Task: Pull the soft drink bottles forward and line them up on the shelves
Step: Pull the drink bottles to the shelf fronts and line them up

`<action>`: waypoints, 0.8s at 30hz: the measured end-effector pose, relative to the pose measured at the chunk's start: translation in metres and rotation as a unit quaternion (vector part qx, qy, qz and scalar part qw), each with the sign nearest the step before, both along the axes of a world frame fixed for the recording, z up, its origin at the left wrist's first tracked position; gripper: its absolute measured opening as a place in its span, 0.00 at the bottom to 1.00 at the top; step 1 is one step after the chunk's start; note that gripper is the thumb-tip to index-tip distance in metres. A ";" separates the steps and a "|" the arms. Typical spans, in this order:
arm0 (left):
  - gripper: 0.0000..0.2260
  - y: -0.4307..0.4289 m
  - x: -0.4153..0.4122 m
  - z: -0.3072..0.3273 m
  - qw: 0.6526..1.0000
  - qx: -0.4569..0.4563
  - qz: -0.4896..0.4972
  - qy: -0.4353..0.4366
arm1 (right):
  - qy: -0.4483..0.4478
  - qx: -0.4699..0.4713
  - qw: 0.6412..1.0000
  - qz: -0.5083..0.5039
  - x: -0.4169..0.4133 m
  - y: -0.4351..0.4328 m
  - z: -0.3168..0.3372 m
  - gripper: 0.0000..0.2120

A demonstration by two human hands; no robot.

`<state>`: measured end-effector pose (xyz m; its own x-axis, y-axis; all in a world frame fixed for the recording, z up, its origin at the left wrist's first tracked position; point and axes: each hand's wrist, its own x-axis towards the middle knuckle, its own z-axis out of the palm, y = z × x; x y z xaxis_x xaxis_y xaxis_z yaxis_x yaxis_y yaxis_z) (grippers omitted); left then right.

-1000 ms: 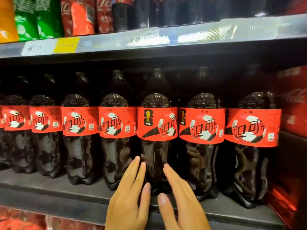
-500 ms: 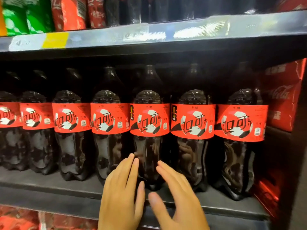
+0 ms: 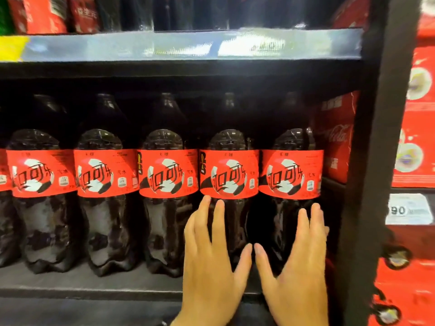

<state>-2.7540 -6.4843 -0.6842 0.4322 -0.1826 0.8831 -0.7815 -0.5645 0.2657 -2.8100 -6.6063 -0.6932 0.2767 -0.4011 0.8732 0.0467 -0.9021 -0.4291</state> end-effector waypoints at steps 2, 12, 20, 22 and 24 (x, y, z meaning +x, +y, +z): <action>0.40 -0.008 0.004 -0.004 1.000 -0.004 0.003 -0.008 | -0.007 0.004 1.000 -0.007 0.002 -0.006 0.001 0.47; 0.41 -0.008 0.008 -0.009 0.999 -0.030 0.002 -0.023 | -0.012 0.034 0.999 -0.040 0.006 -0.012 -0.006 0.48; 0.40 -0.007 0.001 -0.007 1.000 -0.014 -0.012 -0.014 | 0.035 0.033 0.995 -0.090 0.001 -0.011 -0.003 0.52; 0.39 -0.007 0.002 -0.008 1.000 -0.017 -0.014 -0.020 | 0.032 0.046 0.995 -0.079 0.001 -0.012 -0.004 0.54; 0.38 -0.006 0.003 -0.009 0.999 -0.020 -0.019 -0.028 | 0.029 0.060 0.997 -0.047 0.000 -0.013 -0.005 0.54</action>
<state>-2.7511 -6.4908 -0.6930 0.3755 -0.1617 0.9126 -0.8160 -0.5245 0.2429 -2.8100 -6.6193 -0.6984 0.2810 -0.5289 0.8008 -0.0639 -0.8429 -0.5343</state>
